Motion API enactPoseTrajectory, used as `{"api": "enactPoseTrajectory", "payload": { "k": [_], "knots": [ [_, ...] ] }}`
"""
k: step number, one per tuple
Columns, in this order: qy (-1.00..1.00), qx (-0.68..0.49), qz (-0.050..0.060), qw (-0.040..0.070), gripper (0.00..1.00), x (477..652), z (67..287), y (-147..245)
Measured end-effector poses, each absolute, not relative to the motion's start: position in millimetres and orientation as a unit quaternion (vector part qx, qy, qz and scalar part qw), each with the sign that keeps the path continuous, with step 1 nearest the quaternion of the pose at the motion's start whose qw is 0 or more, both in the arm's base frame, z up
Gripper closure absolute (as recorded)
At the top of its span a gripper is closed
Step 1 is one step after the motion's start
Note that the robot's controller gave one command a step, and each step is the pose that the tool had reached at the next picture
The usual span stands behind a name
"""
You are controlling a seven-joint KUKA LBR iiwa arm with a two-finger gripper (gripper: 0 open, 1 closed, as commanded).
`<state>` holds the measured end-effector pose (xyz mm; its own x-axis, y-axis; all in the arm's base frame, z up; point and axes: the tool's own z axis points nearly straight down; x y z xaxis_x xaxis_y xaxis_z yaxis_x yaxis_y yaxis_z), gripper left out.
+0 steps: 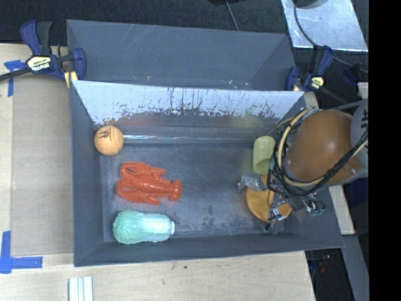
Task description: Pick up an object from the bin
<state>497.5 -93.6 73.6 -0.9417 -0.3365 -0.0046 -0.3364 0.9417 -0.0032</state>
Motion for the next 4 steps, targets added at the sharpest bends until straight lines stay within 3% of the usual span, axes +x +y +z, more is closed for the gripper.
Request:
{"api": "enactPoseTrajectory", "payload": {
  "k": [1,3,4],
  "knots": [
    [1.0,-0.014,0.004,0.004,1.0,498.0,71.8,39.7],
    [1.0,-0.014,0.003,0.004,1.0,498.0,71.8,37.9],
    [0.997,-0.081,0.003,0.005,1.0,483.5,70.7,14.4]
  ]
}}
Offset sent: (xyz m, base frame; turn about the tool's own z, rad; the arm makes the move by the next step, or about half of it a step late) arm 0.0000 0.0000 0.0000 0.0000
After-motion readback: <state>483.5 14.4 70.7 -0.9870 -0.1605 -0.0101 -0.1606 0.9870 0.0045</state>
